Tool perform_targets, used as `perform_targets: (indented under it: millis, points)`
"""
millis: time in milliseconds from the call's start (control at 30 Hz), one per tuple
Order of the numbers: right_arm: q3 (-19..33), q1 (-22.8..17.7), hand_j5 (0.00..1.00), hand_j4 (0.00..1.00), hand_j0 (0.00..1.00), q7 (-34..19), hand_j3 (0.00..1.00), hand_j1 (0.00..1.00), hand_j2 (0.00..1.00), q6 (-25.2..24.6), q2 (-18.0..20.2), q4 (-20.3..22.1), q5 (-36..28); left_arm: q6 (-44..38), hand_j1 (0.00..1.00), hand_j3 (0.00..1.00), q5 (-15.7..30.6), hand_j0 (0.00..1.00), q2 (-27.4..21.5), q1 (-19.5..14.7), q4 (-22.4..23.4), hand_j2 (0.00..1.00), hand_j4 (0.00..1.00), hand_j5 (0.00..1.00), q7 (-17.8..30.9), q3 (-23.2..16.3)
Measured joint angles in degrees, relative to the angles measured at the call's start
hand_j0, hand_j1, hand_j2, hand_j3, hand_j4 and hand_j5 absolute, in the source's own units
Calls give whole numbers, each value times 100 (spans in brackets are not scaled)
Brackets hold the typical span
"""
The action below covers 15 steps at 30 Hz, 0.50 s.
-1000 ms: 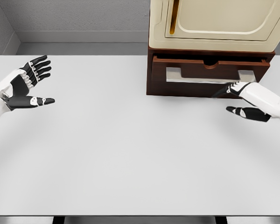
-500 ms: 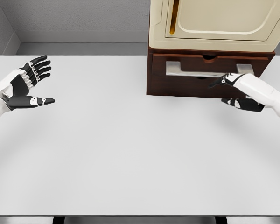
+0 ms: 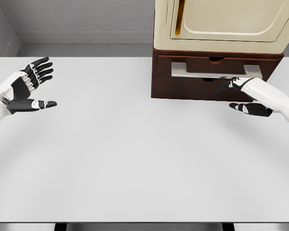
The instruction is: Put the switch into the drawer with left arm, and close the drawer with right arm
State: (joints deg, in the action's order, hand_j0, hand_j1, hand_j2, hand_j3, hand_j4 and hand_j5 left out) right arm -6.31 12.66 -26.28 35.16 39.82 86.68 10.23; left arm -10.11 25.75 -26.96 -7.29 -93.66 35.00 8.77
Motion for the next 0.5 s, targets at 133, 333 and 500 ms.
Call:
perform_targets:
  millis: [133, 333, 500]
  points:
    - [-4, 88, 70, 70, 70, -5, 70, 70, 70, 2, -14, -39, 2, 1, 100, 100, 0, 100, 1, 0, 0, 100, 100, 100, 0, 2]
    - [2, -35, 70, 70, 70, 16, 70, 70, 70, -1, 36, -75, -10, 1, 100, 100, 0, 100, 1, 0, 0, 100, 100, 100, 0, 2]
    - [147, -553, 70, 70, 70, 42, 70, 70, 70, 2, 333, -69, -55, 1, 100, 100, 0, 100, 1, 9, -4, 100, 100, 100, 0, 3]
